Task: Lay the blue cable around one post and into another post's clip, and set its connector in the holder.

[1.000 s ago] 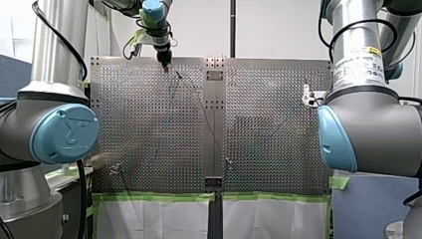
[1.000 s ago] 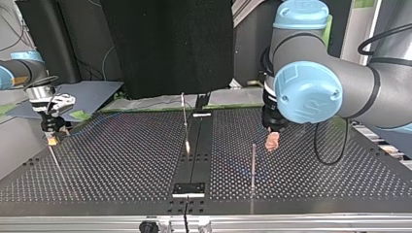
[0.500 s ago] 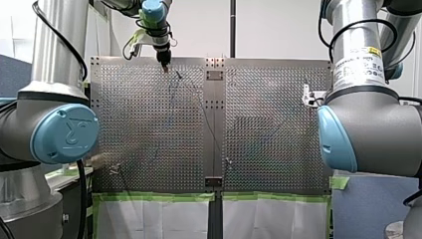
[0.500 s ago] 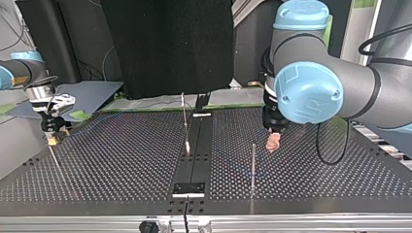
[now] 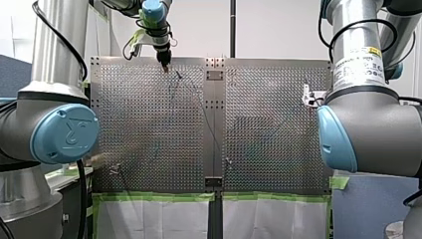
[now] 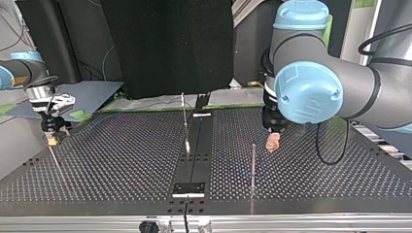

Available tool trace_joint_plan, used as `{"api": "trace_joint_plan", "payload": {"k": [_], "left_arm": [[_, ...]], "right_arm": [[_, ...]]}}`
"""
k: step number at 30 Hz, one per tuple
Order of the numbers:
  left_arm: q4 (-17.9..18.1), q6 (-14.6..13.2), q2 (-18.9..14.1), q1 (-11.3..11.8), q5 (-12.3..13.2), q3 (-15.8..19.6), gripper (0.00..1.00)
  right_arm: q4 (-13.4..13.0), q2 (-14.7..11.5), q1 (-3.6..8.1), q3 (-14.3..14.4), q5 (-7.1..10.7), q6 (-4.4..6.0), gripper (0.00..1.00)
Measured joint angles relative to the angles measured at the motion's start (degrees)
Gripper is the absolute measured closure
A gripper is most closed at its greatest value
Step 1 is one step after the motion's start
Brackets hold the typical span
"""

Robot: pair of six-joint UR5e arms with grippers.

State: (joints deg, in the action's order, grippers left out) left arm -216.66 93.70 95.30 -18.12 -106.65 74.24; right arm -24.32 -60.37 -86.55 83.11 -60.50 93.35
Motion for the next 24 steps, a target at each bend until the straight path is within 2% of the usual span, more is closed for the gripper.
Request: {"api": "trace_joint_plan", "payload": {"k": [24], "left_arm": [[0.5, 0.5, 0.0, -0.1, -0.1, 0.0, 0.0]], "right_arm": [[0.0, 0.0, 0.0, 0.0, 0.0, 0.0, 0.0]]}}
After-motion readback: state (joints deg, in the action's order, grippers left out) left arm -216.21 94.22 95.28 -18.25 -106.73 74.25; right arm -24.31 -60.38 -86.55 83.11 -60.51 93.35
